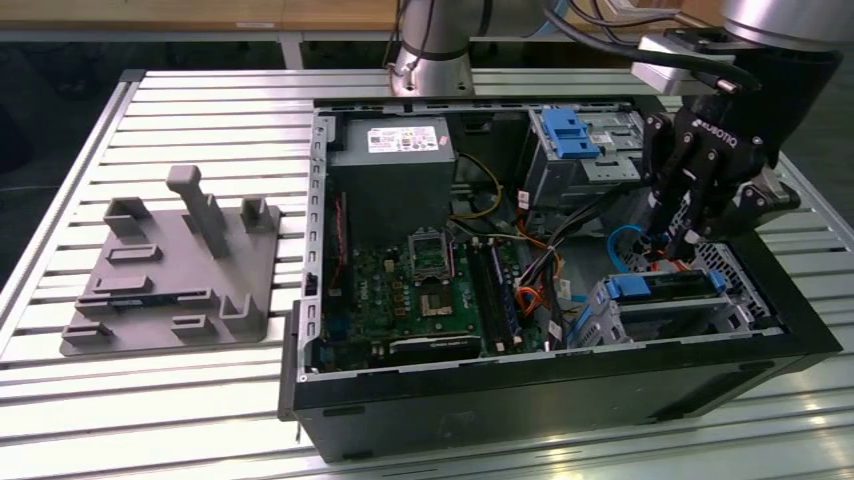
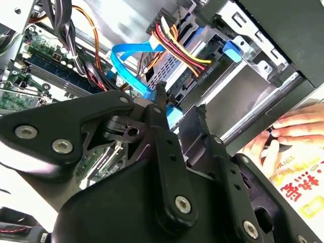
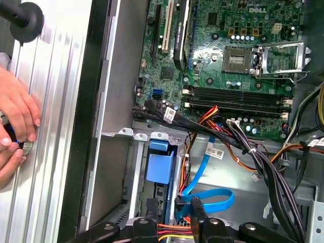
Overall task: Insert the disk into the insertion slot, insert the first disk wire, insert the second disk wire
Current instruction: 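Insert the second disk wire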
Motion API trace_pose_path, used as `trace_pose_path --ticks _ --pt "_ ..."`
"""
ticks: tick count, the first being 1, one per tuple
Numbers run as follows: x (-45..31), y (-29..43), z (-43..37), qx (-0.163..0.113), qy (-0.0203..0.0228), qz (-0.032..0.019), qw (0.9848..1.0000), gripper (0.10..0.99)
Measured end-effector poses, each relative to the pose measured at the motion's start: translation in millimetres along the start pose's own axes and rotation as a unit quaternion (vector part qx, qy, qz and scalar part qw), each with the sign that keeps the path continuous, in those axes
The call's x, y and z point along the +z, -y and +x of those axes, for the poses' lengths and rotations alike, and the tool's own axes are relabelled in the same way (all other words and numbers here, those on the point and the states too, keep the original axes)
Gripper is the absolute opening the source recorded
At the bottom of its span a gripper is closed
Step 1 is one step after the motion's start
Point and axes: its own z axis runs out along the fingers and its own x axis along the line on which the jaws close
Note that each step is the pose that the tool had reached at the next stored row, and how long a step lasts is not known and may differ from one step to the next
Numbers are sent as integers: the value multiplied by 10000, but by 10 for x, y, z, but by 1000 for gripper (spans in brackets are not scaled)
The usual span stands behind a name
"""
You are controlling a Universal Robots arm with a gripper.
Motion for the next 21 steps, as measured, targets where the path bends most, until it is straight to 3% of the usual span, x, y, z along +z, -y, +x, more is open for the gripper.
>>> trace_pose_path --ticks 8,9,21 --pt "-1 1 -44 0 -19 -3 10000 373" --pt "-1 0 -52 1 -24 -3 10000 302" --pt "5 -5 -110 1 -67 -16 10000 302"
